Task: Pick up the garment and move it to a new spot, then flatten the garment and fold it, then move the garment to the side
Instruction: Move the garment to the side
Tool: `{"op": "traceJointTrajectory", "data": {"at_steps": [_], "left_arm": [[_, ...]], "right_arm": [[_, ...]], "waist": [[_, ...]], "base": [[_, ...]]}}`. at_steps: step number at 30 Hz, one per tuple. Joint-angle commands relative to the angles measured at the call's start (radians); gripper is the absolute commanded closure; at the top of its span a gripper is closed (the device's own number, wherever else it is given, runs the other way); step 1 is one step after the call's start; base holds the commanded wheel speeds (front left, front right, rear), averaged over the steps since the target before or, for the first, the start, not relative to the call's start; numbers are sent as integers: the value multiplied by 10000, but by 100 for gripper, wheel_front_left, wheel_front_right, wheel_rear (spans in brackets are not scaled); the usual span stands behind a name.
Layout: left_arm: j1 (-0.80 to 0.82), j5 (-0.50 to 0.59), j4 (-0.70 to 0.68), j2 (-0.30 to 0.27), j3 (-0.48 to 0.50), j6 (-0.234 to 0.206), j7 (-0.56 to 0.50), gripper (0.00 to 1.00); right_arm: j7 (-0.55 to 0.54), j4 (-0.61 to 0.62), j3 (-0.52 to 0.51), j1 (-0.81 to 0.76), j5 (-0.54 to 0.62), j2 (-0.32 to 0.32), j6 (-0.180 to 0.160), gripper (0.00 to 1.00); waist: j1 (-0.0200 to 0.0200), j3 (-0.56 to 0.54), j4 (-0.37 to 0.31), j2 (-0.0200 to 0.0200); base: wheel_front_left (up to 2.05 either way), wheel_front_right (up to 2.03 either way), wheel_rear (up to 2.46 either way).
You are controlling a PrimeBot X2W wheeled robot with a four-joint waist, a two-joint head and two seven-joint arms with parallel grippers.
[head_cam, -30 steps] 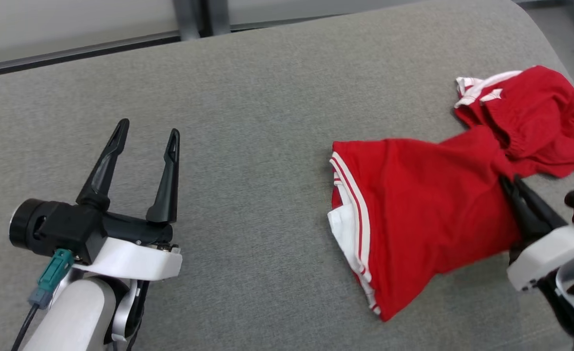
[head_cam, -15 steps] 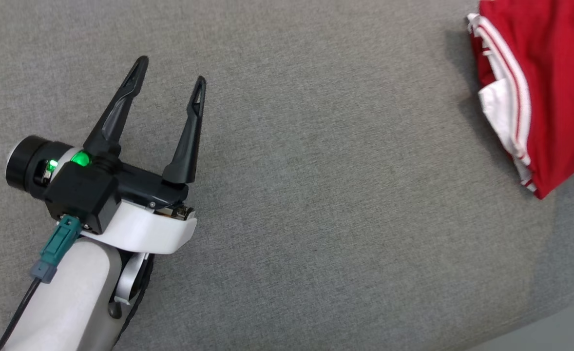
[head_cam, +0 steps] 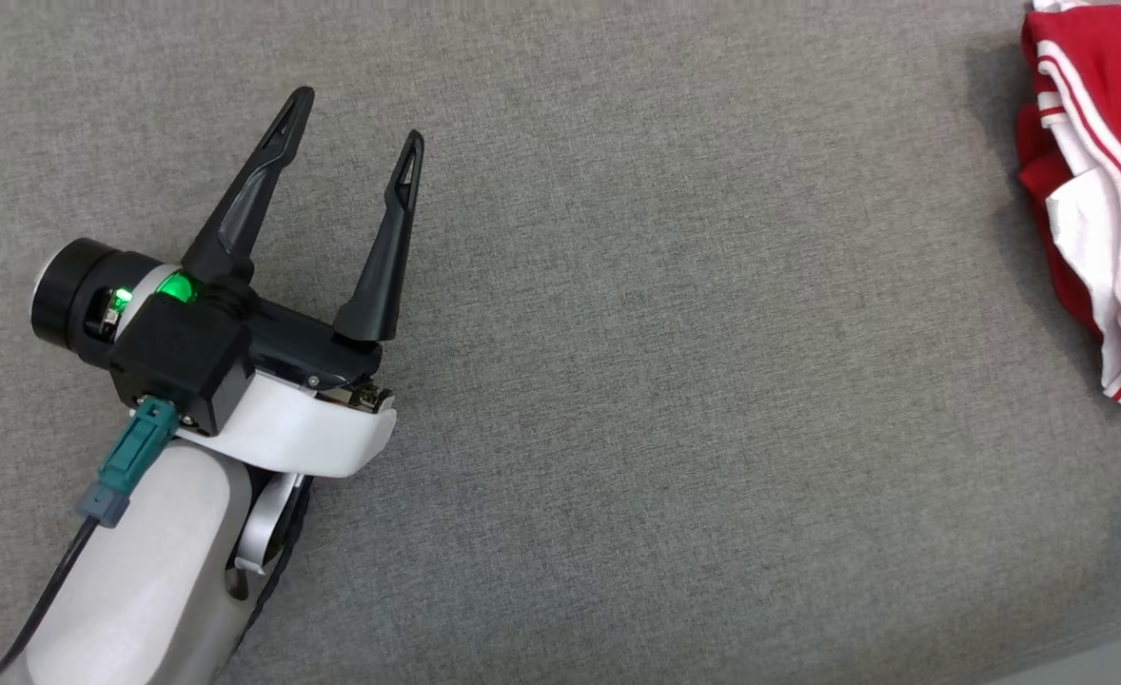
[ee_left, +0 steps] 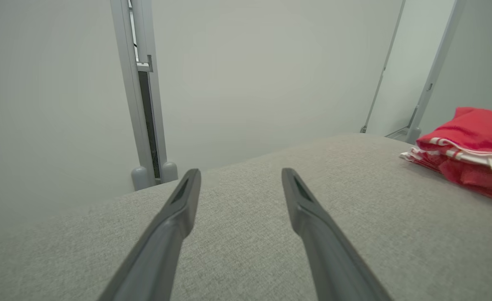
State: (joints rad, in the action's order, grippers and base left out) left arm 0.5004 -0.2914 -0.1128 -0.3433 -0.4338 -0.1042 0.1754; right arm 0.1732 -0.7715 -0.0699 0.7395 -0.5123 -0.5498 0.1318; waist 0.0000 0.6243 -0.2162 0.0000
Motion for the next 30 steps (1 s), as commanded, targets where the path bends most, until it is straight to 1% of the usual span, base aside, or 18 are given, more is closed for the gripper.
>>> {"op": "traceJointTrajectory", "data": {"at_steps": [1, 4, 6, 10, 14, 15, 16, 21, 25, 30], "left_arm": [[-205, -112, 124, -26, 97, -67, 120, 0], [-562, -304, 259, -14, 208, -189, 252, 0], [-861, -439, 317, 19, 307, -312, 339, 0], [-1526, -779, 348, 141, 570, -561, 498, 0], [-2117, -1077, 497, 276, 735, -672, 635, 0], [-2117, -1077, 497, 276, 735, -672, 635, 0], [-2241, -1151, 542, 304, 795, -705, 666, 0], [-2863, -1323, 718, 366, 1094, -940, 780, 0], [-3456, -1587, 782, 427, 1408, -1054, 821, 0], [-4320, -1819, 900, 355, 1826, -1062, 880, 0]], "right_arm": [[434, -77, -42, -284, 182, 31, -22, 0], [780, 255, 67, -724, 518, 255, -22, 0], [880, 743, 103, -1128, 750, 452, -22, 0], [922, 2378, 77, -2089, 1302, 1097, -22, 0], [921, 4227, -107, -3512, 2014, 1919, -22, 0], [921, 4227, -107, -3512, 2014, 1919, -22, 0], [923, 4641, -147, -3818, 2113, 2172, -20, 0], [431, 6401, -170, -5306, 2769, 3111, -22, 0], [-60, 7551, -137, -6239, 3032, 3701, -22, 0], [-689, 8357, -181, -7193, 3218, 4052, -22, 0]], "waist": [[0, -386, -10, 0], [0, -928, -67, 0], [0, -1307, -66, 0], [0, -2012, -5, 0], [0, -2727, 416, 0], [0, -2727, 416, 0], [0, -2889, 535, 0], [0, -3541, 1177, 0], [0, -4059, 1662, 0], [0, -4699, 2130, 0]], "base": [[0, 0, 0], [0, 0, 0], [0, 0, 0], [0, 0, 0], [0, 0, 0], [0, 0, 0], [0, 0, 0], [0, 0, 0], [0, 0, 0], [0, 0, 0]]}}
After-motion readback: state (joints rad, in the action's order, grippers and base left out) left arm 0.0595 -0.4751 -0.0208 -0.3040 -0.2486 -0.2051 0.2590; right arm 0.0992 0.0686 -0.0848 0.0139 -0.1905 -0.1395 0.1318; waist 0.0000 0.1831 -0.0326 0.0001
